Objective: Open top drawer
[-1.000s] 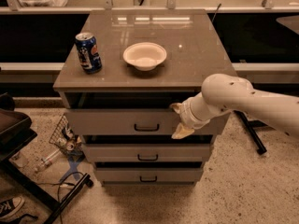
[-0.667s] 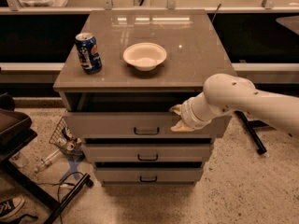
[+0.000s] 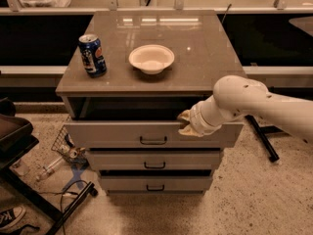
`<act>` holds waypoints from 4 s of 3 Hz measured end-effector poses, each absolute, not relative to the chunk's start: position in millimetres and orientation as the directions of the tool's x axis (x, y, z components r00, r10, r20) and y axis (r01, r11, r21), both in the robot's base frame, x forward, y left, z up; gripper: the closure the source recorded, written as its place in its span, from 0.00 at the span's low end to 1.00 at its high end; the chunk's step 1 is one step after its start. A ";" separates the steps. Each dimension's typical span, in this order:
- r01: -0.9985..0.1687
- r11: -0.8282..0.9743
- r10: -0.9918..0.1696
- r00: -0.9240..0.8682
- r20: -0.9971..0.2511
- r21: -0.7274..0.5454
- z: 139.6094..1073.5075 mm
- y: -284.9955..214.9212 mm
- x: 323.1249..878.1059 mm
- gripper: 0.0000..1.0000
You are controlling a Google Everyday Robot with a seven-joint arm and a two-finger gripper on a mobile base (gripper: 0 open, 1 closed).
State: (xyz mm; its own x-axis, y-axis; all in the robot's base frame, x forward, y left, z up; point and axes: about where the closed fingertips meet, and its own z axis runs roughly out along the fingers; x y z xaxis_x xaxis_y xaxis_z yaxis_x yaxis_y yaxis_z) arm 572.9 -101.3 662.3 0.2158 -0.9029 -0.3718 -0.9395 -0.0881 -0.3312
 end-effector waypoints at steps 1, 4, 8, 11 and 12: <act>-0.939 -0.088 -0.903 0.216 -0.372 -0.331 663.3 -101.3 572.9 1.00; -0.939 -0.088 -0.903 0.216 -0.372 -0.331 664.8 -101.4 572.7 1.00; -0.939 -0.088 -0.903 0.216 -0.372 -0.331 664.7 -101.2 572.7 0.12; -0.940 -0.092 -0.902 0.219 -0.373 -0.328 663.0 -99.1 571.7 0.18; -0.957 -0.039 -0.920 0.146 -0.364 -0.286 651.4 -119.8 539.0 0.49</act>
Offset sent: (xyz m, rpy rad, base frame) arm -0.4050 -0.1685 0.0592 0.2008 0.0490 -0.3288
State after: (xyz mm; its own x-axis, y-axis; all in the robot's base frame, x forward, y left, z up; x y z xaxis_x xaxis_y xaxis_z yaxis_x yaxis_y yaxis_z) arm 539.0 -119.8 651.4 0.1462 -0.9197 -0.3645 -0.9574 -0.0387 -0.2863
